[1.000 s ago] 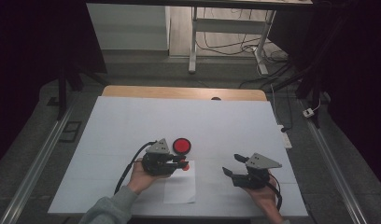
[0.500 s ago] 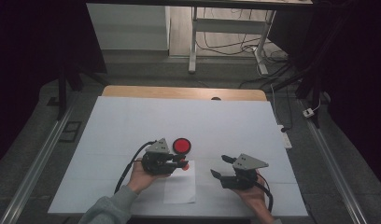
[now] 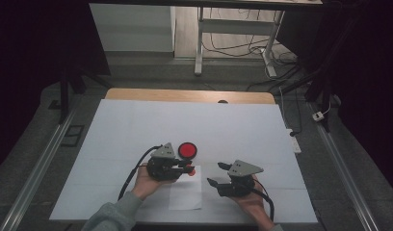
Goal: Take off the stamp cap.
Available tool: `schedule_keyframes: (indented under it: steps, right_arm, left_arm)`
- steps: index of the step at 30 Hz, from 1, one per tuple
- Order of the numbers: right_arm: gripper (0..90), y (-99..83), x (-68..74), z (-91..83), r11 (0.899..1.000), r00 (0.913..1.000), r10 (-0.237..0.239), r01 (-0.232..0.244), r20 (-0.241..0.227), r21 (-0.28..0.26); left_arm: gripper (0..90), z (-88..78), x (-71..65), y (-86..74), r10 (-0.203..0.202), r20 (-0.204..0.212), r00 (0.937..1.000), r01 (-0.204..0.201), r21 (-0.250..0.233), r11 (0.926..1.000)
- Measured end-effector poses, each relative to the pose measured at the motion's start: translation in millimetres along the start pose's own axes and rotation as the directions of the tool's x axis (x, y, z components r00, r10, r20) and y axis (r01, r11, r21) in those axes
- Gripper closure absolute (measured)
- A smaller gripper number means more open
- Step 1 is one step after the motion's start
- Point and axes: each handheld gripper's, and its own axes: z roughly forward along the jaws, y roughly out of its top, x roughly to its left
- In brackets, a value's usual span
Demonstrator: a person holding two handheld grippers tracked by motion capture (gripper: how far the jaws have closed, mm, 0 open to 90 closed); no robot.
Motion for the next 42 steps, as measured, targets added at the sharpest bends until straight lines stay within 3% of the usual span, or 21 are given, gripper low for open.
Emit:
schedule_keyframes:
  steps: [17, 38, 42]
  right_arm:
    - [30.1, 13.8, 16.4, 24.3, 0.999, 0.9977, -0.039, 0.039, -0.056, 0.007]
    - [30.4, 23.8, 27.8, 42.3, 0.998, 0.9959, -0.049, 0.053, -0.075, 0.041]
    - [34.0, 24.9, 30.0, 44.6, 0.998, 0.9961, -0.054, 0.057, -0.07, 0.041]
  left_arm:
    - [72.3, 0.2, -1.4, 0.1, -0.001, 0.002, 1.0, 0.001, -0.005, 1.0]
    - [72.3, 2.1, -2.8, -0.1, 0.001, 0.007, 1.0, -0.001, 0.001, 1.0]
    - [72.3, 1.8, -2.1, -0.3, -0.001, 0.004, 1.0, 0.001, -0.002, 1.0]
